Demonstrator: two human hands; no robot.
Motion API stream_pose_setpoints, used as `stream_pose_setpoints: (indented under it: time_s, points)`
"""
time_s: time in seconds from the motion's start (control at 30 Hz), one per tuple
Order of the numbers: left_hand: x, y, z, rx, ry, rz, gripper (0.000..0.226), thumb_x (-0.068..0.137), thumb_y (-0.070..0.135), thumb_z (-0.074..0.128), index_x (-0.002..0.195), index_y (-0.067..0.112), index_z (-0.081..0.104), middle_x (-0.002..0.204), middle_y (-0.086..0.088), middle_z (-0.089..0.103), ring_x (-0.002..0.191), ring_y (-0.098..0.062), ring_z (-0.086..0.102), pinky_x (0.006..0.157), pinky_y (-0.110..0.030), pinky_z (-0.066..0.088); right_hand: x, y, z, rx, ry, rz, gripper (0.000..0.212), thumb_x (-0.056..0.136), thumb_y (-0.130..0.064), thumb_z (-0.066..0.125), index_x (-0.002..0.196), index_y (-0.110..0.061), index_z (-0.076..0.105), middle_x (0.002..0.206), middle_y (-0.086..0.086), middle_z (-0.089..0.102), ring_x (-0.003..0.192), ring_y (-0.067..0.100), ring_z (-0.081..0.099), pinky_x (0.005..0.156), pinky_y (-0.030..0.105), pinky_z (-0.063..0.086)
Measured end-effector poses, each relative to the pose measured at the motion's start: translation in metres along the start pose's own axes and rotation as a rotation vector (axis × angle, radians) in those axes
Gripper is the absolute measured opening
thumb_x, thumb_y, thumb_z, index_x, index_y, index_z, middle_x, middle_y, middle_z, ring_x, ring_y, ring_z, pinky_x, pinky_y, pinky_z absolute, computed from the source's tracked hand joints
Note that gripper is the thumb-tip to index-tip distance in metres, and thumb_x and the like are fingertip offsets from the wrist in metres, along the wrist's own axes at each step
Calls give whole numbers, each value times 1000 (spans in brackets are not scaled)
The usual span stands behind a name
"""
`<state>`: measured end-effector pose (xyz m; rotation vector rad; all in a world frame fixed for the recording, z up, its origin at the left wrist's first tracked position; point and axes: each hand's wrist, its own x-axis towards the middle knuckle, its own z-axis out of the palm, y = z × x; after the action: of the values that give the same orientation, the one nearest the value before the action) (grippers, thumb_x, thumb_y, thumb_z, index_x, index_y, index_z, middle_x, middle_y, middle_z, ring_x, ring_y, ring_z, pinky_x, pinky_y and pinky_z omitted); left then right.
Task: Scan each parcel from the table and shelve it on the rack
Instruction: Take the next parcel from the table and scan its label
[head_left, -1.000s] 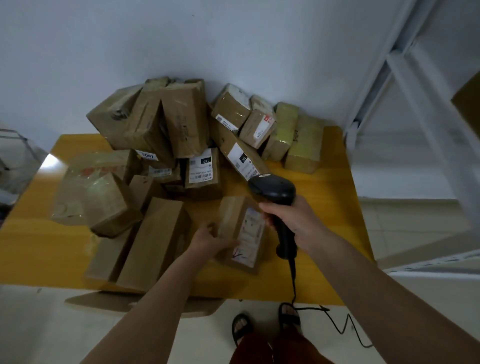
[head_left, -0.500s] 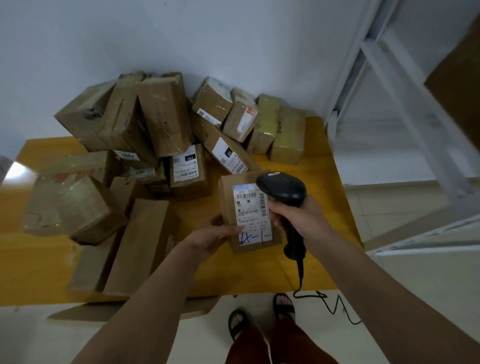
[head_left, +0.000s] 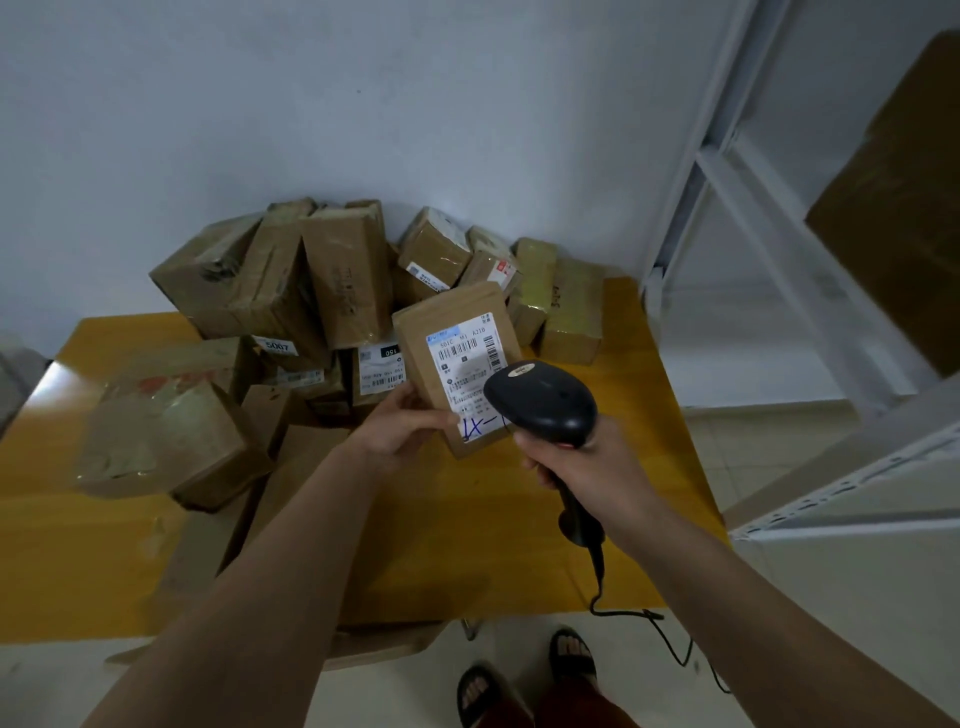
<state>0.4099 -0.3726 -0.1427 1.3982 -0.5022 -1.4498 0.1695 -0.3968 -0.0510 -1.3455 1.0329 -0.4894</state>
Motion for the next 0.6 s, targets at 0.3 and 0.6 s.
stream_pose_setpoints:
  time_s: [0.3, 0.6]
  points:
    - [-11, 1, 2, 6, -12, 25, 101, 41, 9, 93, 134, 15, 52, 126, -9, 65, 119, -28, 61, 103, -49, 46, -15, -6, 1, -34, -7, -57, 12, 87, -16, 68, 84, -27, 65, 67, -2, 65, 53, 0, 58, 57, 15, 51]
    - [-14, -6, 10, 28, -55, 39, 104, 38, 10, 92, 134, 13, 52, 126, -9, 65, 118, -28, 61, 100, -47, 49, -27, 2, 9, 106, 58, -14, 13, 86, -15, 69, 93, -24, 67, 69, 1, 69, 55, 6, 58, 60, 21, 52]
